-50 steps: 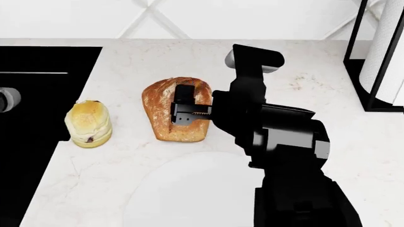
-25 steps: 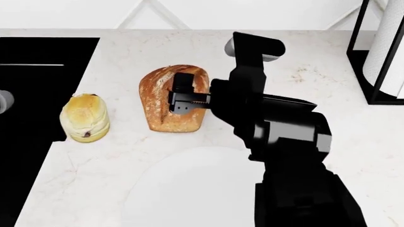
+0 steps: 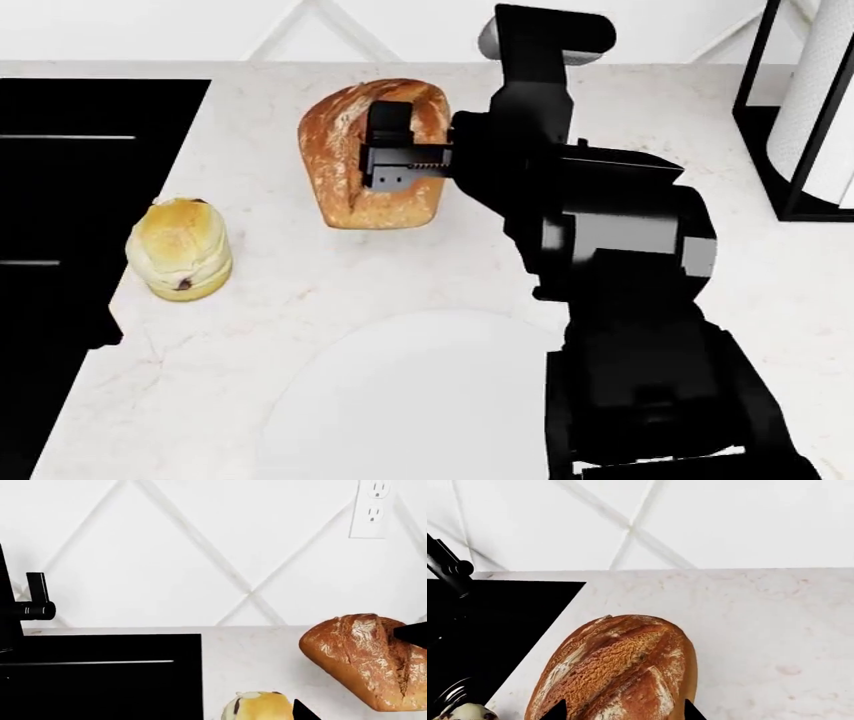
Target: Place the pastries on the plates.
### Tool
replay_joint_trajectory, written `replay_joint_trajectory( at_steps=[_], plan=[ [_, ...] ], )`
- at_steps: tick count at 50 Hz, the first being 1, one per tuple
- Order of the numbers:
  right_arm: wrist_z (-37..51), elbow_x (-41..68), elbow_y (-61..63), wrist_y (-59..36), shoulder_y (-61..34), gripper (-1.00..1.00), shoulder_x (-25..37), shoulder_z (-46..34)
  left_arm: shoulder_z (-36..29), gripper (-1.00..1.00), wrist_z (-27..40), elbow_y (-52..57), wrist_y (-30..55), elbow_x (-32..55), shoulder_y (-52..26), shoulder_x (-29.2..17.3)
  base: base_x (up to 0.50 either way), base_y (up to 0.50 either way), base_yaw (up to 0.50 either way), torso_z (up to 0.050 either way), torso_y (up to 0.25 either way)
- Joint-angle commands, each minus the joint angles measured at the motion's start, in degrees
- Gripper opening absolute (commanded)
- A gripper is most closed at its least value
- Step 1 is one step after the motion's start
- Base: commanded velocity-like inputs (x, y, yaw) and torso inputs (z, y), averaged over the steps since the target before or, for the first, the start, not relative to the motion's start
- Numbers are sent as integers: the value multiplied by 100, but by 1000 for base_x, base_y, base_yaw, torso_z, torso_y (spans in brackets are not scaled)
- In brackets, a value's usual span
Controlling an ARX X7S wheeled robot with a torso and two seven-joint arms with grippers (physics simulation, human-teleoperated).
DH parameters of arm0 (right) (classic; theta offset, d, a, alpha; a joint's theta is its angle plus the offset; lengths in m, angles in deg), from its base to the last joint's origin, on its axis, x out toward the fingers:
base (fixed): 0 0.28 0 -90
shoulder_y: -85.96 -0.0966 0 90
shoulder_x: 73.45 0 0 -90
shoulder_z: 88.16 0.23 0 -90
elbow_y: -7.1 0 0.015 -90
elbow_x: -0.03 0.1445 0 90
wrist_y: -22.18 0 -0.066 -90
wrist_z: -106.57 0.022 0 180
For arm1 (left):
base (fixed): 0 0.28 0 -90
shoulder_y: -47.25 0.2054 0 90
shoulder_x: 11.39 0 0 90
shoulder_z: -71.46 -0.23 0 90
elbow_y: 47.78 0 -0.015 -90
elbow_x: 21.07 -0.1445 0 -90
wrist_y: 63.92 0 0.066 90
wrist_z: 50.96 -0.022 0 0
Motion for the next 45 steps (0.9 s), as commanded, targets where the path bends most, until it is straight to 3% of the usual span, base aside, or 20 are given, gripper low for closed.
replay_joint_trajectory(
  at_steps=[1,6,13,20,27,33,45],
  plan=[
    [465,409,3244,-1989,901,-100,453,226,114,100,146,461,314,145,137,-42,0,0,0,0,0],
    [1132,1100,5753,-3742,1494,-100,740,697,111,100,157,507,385,186,70,-70,0,0,0,0,0],
    [2090,2114,7755,-5719,1707,-100,709,1694,40,100,201,470,397,182,7,-31,0,0,0,0,0],
    [5062,5791,7971,-5712,1964,-100,1395,1615,81,100,223,518,414,220,34,-53,0,0,0,0,0],
    [6888,8035,8390,-5493,2524,-100,1877,1571,72,100,259,539,406,235,53,-36,0,0,0,0,0],
    [7673,9117,9047,-5076,2995,-100,2208,1428,112,100,263,576,434,283,79,-64,0,0,0,0,0],
    [7711,9277,9656,-4936,3791,-100,2593,1726,107,100,340,648,502,314,31,-80,0,0,0,0,0]
  ],
)
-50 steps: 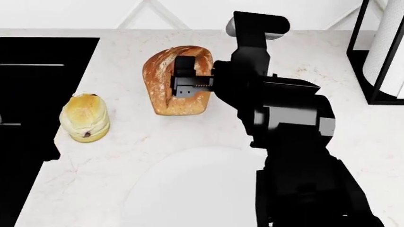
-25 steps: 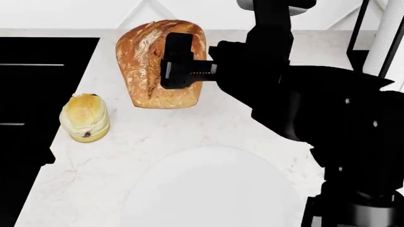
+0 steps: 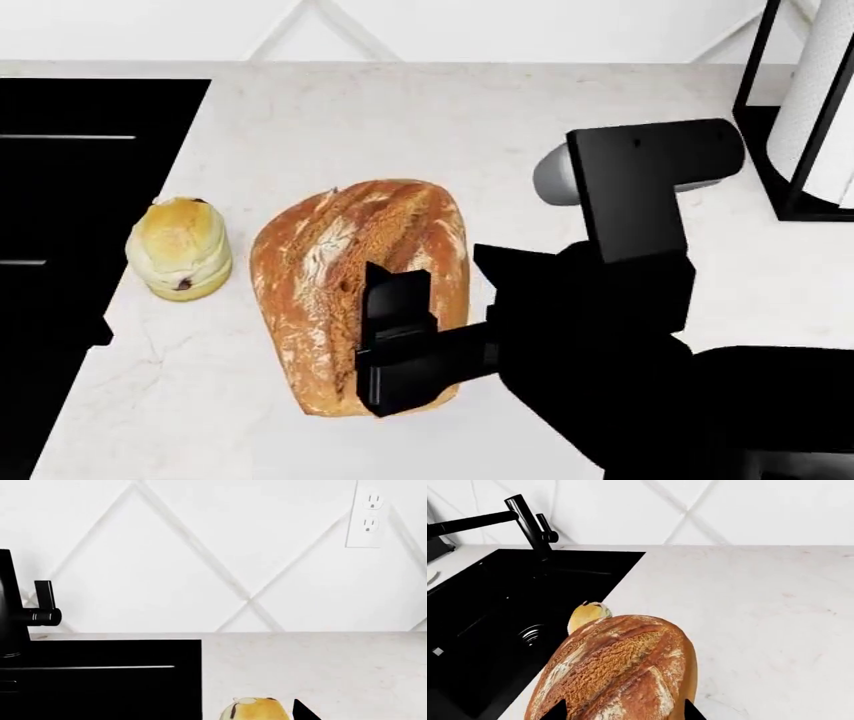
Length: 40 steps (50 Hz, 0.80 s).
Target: Place the pastries on the plates.
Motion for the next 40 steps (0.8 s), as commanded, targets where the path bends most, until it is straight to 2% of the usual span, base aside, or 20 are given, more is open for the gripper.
replay_joint_trajectory(
  at_steps=[1,10,16,24,30,40],
  plan=[
    [598,838,810,86,742,-100,436,250,12,100,50,51,37,43,-6,-15,0,0,0,0,0],
    [172,437,1545,-64,1582,-100,410,876,23,100,79,100,67,82,42,-28,0,0,0,0,0],
    [164,533,1686,71,1766,-100,514,1001,-30,100,120,127,84,78,40,-13,0,0,0,0,0],
    [-236,138,1785,-20,2060,-100,427,1266,-43,100,122,107,75,94,48,-33,0,0,0,0,0],
    [-809,-500,1879,-215,2291,-100,348,1477,-63,100,125,89,59,101,44,-40,0,0,0,0,0],
    [-1531,-1396,1936,-181,2511,-100,179,1360,-60,100,124,22,-1,101,93,-65,0,0,0,0,0]
  ],
)
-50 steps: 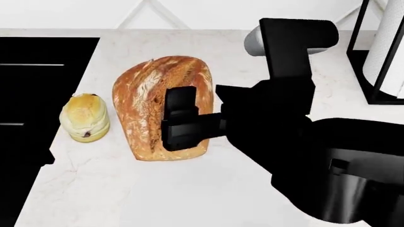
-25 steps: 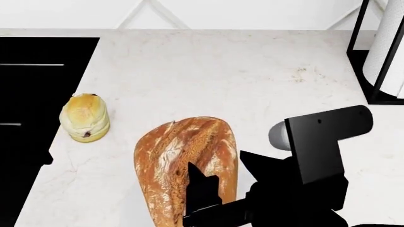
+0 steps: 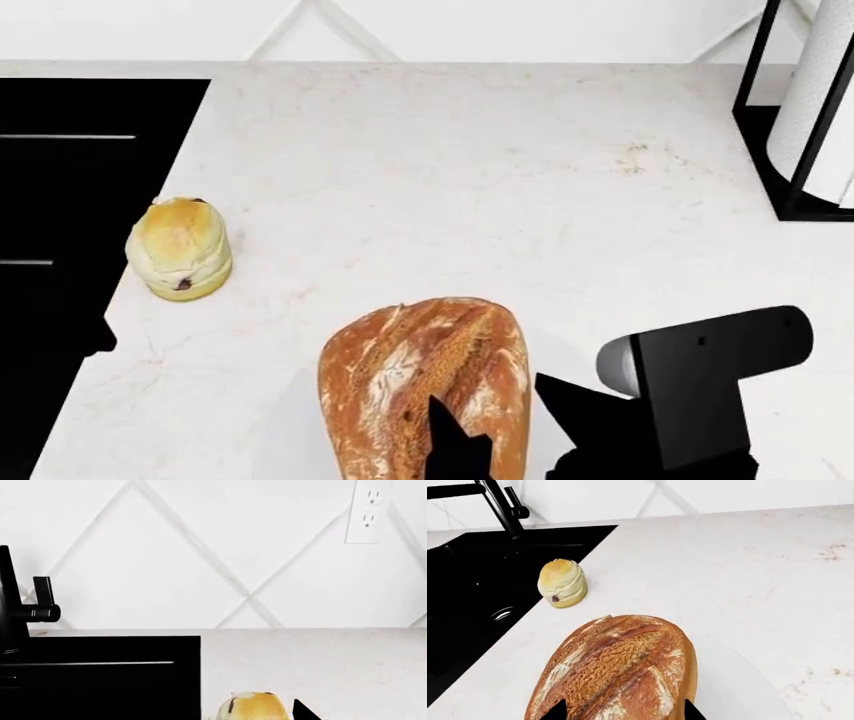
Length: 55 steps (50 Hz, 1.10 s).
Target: Place the pastries on the plates.
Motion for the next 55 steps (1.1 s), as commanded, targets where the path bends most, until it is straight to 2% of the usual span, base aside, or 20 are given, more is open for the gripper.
replay_joint_trajectory(
  at_steps=[1,12,23,24,34,45,55],
  plan=[
    [-733,-831,137,-11,348,-100,-138,50,5,100,-6,-48,-53,15,50,-31,0,0,0,0,0],
    [-955,-1110,124,151,505,-100,-98,-66,20,100,60,-29,-26,56,8,-13,0,0,0,0,0],
    [-727,-818,113,271,543,-100,-13,-150,21,100,114,-21,-15,74,-37,-20,0,0,0,0,0],
    [-688,-788,104,285,529,100,4,-152,22,100,109,-26,-15,77,-35,-30,0,0,0,0,0],
    [-35,-23,110,477,328,100,241,-261,-11,100,127,-42,-18,95,-40,-33,0,0,0,0,0],
    [904,1127,63,1027,-524,100,752,-529,-140,100,150,-119,56,96,-102,-34,0,0,0,0,0],
    [1125,1407,159,1250,-1069,100,982,-590,-389,100,61,-338,315,219,-419,11,0,0,0,0,0]
  ],
)
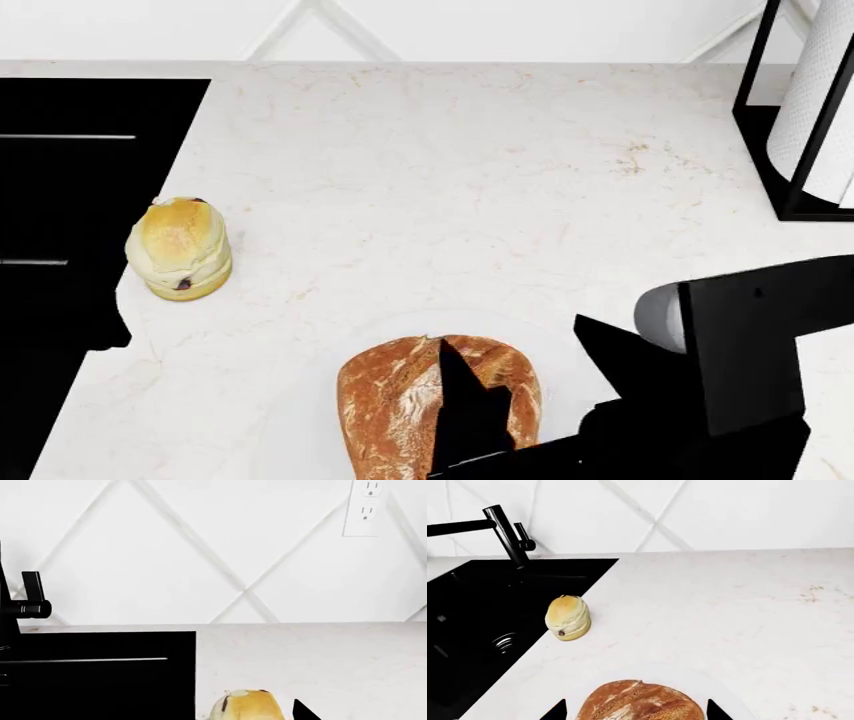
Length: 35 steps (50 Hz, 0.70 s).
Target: Place the pastries on the plates.
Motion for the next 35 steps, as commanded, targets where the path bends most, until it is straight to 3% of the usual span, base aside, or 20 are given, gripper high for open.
replay_joint_trajectory(
  at_steps=[1,6,17,35],
  plan=[
    [371,466,83,281,-601,100,284,-89,-163,100,-79,-189,305,203,-263,66,0,0,0,0,0],
    [228,241,22,224,-736,100,276,-55,-293,100,-17,-53,449,247,-419,127,0,0,0,0,0],
    [-35,-175,-53,139,-988,100,221,-82,-764,100,-199,-1074,234,23,-936,263,0,0,0,0,0],
    [162,-1,-134,200,-1160,100,375,-382,-1031,100,-254,-1819,-142,-197,-994,336,0,0,0,0,0]
  ],
)
